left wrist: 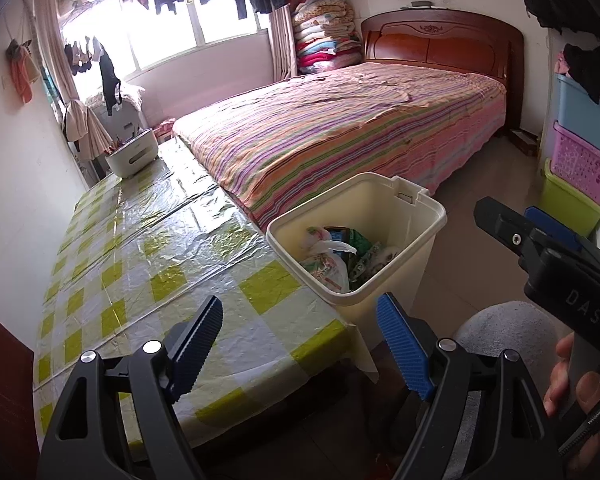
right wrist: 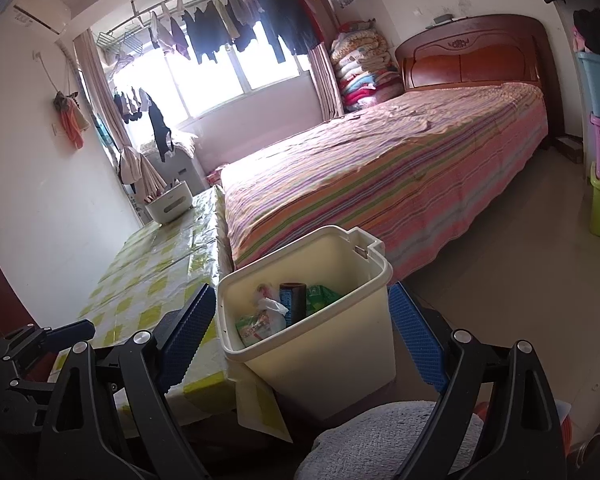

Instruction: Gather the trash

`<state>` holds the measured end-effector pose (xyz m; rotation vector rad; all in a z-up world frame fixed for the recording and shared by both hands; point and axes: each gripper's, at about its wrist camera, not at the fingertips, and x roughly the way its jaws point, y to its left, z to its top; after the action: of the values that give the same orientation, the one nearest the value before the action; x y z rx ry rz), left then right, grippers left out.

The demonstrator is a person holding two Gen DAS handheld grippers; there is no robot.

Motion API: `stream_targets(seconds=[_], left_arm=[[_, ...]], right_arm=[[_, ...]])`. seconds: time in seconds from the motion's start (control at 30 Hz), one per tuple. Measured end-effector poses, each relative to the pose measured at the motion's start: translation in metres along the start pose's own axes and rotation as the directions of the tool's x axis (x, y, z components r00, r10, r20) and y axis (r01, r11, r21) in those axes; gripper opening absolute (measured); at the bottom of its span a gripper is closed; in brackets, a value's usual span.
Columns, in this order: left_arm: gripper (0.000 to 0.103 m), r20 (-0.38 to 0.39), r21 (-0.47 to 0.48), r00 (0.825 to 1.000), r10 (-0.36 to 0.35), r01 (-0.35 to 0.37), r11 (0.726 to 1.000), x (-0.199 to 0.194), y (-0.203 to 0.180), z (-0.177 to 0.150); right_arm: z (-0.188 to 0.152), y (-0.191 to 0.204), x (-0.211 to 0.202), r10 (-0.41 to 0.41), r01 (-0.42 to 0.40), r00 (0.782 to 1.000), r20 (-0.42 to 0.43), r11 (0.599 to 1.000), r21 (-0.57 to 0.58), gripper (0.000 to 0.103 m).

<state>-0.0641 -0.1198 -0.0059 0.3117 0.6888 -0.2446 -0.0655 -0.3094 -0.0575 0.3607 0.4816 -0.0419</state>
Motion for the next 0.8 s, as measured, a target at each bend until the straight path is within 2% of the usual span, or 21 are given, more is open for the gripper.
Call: stream_targets(seconds=[0.4, 0.8], left_arm=[[0.077, 0.053, 0.01, 0.998, -0.025, 0.024, 1.0, -0.0068, -0.0043, 0.0001], [0.077, 0.024, -0.009, 0.999, -0.044, 0.044, 0.999, -0.0042, -0.0022, -0.0022]], right_arm=[[-0.0025, -0.005, 0.0003, -0.014, 0.014, 1.0, -0.009, 1.0, 0.009, 0.087], [-0.0019, -0.0054, -0.0017, -0.013, 0.014, 1.0, -0.008, 1.0, 0.007, 0.087]])
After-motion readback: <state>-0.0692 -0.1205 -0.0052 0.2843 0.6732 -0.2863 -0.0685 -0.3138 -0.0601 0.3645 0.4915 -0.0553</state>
